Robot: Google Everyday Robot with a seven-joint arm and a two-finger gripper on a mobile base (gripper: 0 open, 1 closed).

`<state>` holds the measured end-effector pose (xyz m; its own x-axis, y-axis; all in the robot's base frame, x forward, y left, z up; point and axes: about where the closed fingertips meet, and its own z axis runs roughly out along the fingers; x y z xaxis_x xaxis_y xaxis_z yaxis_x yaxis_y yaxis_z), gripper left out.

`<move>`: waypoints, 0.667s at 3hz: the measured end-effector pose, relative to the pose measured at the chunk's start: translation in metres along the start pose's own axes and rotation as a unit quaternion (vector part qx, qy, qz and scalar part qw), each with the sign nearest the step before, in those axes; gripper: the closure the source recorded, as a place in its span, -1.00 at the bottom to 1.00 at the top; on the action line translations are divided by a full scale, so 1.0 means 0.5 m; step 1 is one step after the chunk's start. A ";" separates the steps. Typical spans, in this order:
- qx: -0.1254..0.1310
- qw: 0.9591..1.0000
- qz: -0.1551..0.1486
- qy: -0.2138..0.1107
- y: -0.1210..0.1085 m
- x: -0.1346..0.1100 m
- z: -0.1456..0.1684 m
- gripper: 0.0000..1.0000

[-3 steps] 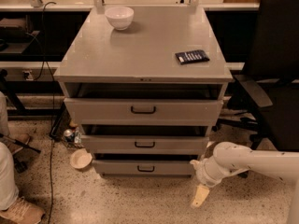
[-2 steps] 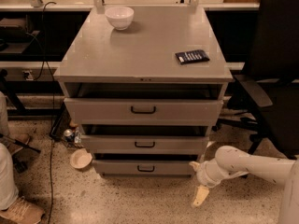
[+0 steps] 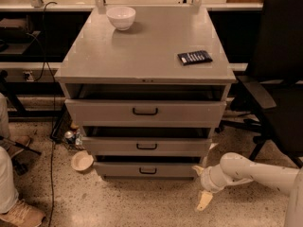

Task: Open bottom drawer

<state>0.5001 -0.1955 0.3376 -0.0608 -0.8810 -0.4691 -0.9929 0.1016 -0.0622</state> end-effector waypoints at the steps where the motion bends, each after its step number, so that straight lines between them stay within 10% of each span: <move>1: 0.030 0.999 -0.025 -0.014 -0.032 0.080 0.120 -1.00; 2: 0.030 0.999 -0.025 -0.014 -0.032 0.080 0.120 -1.00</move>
Offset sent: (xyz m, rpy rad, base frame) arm 0.0312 -0.0164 -0.0939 0.0260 -0.1078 0.0197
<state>0.5196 -0.2048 0.2670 -0.0068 -0.8726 -0.4884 -0.9865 0.0858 -0.1394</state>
